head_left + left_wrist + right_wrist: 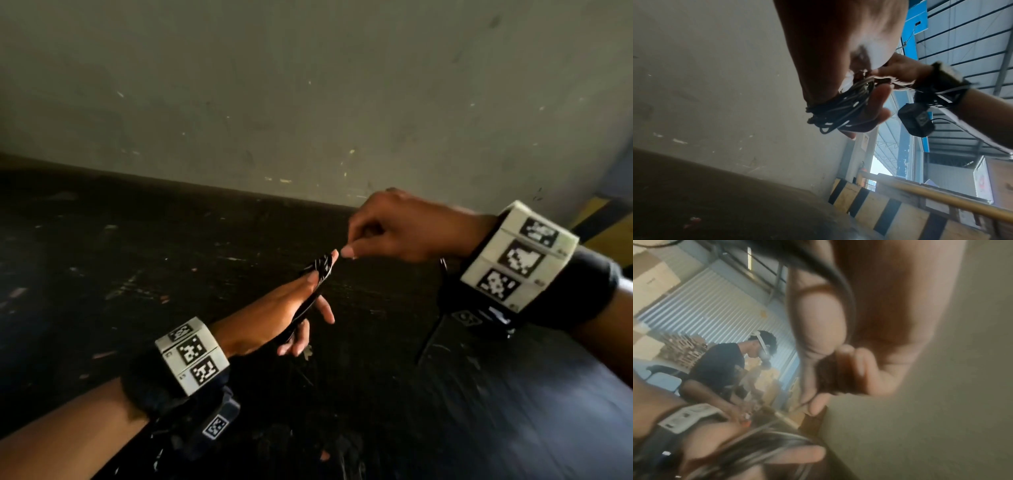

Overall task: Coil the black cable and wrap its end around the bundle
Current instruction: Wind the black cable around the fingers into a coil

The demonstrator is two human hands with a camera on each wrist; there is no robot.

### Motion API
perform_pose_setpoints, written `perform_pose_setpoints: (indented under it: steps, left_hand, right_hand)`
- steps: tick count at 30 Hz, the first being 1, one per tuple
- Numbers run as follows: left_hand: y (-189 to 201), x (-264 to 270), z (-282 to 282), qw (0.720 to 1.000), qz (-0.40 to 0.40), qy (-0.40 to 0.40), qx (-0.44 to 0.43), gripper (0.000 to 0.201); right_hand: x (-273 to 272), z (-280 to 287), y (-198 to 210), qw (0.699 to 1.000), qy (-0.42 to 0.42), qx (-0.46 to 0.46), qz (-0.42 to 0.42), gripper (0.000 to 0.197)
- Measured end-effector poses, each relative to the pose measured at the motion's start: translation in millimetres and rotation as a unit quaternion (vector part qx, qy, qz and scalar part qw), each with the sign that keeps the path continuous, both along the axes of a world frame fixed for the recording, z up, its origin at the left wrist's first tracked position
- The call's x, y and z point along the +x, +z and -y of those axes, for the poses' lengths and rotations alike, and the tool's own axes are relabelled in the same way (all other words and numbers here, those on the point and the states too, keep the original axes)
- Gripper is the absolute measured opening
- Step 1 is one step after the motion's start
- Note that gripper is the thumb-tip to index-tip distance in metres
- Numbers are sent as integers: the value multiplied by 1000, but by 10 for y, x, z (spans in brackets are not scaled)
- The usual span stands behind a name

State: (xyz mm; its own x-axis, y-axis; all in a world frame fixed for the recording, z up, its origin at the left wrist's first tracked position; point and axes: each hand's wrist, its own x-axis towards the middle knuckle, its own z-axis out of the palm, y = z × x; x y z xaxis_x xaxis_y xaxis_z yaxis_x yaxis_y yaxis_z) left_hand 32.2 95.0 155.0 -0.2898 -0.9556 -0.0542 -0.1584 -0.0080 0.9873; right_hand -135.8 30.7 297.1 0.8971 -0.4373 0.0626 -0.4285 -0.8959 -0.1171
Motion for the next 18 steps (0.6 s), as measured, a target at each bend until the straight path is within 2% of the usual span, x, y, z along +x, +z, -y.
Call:
perform_pose_setpoints:
  steps: [4,7,9,14,18]
  left_hand:
    - [4,29,-93,996,-55,-67,20,45]
    - [48,51,-139,990,-119,-67,25,63]
    - [132,72,-160,984,-158,-83,7,48]
    - [292,95,-118,965,-242,-97,11,43]
    - [372,28,-29,936,-338,-95,26,44]
  right_hand:
    - [-8,181,103,998,41,-18,34,23]
    - [-17,326,-9,995,34,-28,84,35]
    - [-30,413,-166,989,9,-27,144,43]
    - [10,495,-714,953,-26,-20,303,28]
    - [116,366,-1178,937,-22,57,344,23]
